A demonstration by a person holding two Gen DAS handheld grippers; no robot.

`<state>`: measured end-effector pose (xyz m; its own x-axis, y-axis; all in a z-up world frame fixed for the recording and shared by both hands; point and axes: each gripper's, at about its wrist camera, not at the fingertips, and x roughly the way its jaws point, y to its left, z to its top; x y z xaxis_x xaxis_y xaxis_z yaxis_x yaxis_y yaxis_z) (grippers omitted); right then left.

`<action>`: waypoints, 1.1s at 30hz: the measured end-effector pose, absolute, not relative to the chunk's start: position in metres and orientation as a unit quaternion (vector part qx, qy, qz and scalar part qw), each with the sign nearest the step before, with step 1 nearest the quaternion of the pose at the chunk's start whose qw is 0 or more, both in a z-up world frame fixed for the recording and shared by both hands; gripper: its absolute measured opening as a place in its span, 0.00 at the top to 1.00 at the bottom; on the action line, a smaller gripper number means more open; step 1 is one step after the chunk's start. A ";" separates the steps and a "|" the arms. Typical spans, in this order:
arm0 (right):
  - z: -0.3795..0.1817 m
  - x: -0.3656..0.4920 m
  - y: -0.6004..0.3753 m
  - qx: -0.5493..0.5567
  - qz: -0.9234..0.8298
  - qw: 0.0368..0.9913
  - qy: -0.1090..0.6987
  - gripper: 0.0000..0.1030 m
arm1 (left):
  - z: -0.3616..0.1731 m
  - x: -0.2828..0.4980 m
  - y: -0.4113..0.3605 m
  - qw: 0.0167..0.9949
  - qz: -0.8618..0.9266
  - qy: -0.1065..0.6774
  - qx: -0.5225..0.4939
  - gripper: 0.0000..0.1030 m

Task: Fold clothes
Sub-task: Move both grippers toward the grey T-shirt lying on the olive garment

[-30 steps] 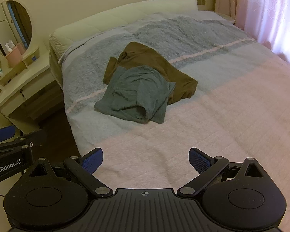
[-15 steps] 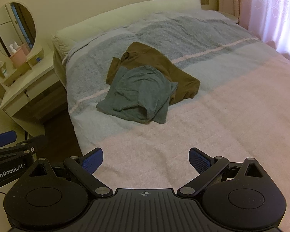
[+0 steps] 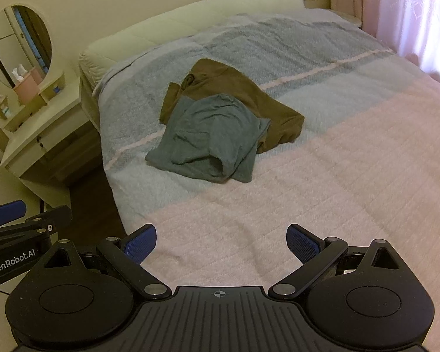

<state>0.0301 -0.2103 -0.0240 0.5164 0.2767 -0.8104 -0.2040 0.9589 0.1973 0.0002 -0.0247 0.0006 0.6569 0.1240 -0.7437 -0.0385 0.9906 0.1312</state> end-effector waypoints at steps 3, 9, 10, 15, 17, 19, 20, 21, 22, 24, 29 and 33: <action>-0.025 0.033 -0.209 0.039 0.135 0.870 0.473 0.05 | 0.000 0.004 -0.023 0.908 0.041 0.413 0.052 0.34; -0.028 0.039 -0.201 0.034 0.133 0.868 0.477 0.05 | -0.005 0.014 -0.016 0.905 0.036 0.421 0.051 0.34; -0.029 0.040 -0.199 0.033 0.132 0.868 0.478 0.05 | -0.006 0.016 -0.015 0.905 0.035 0.422 0.051 0.34; -0.033 0.048 -0.195 0.033 0.123 0.867 0.482 0.05 | -0.010 0.030 -0.010 0.903 0.027 0.426 0.053 0.34; -0.034 0.052 -0.194 0.035 0.118 0.866 0.484 0.05 | -0.011 0.037 -0.008 0.902 0.021 0.428 0.056 0.34; -0.035 0.058 -0.193 0.037 0.111 0.866 0.486 0.05 | -0.012 0.045 -0.007 0.901 0.015 0.430 0.059 0.34; -0.035 0.061 -0.192 0.037 0.109 0.866 0.487 0.05 | -0.013 0.049 -0.006 0.900 0.012 0.431 0.060 0.34; -0.036 0.064 -0.191 0.038 0.106 0.865 0.488 0.05 | -0.014 0.054 -0.005 0.899 0.008 0.432 0.062 0.34; -0.036 0.068 -0.191 0.039 0.103 0.865 0.489 0.05 | -0.015 0.058 -0.005 0.899 0.005 0.433 0.063 0.34; -0.038 0.074 -0.189 0.042 0.097 0.864 0.493 0.05 | -0.017 0.067 -0.004 0.898 -0.001 0.436 0.066 0.34; -0.044 0.088 -0.186 0.047 0.084 0.860 0.501 0.05 | -0.022 0.089 0.001 0.893 -0.011 0.444 0.073 0.34; -0.049 0.099 -0.183 0.051 0.076 0.857 0.507 0.05 | -0.027 0.105 0.003 0.889 -0.019 0.450 0.078 0.34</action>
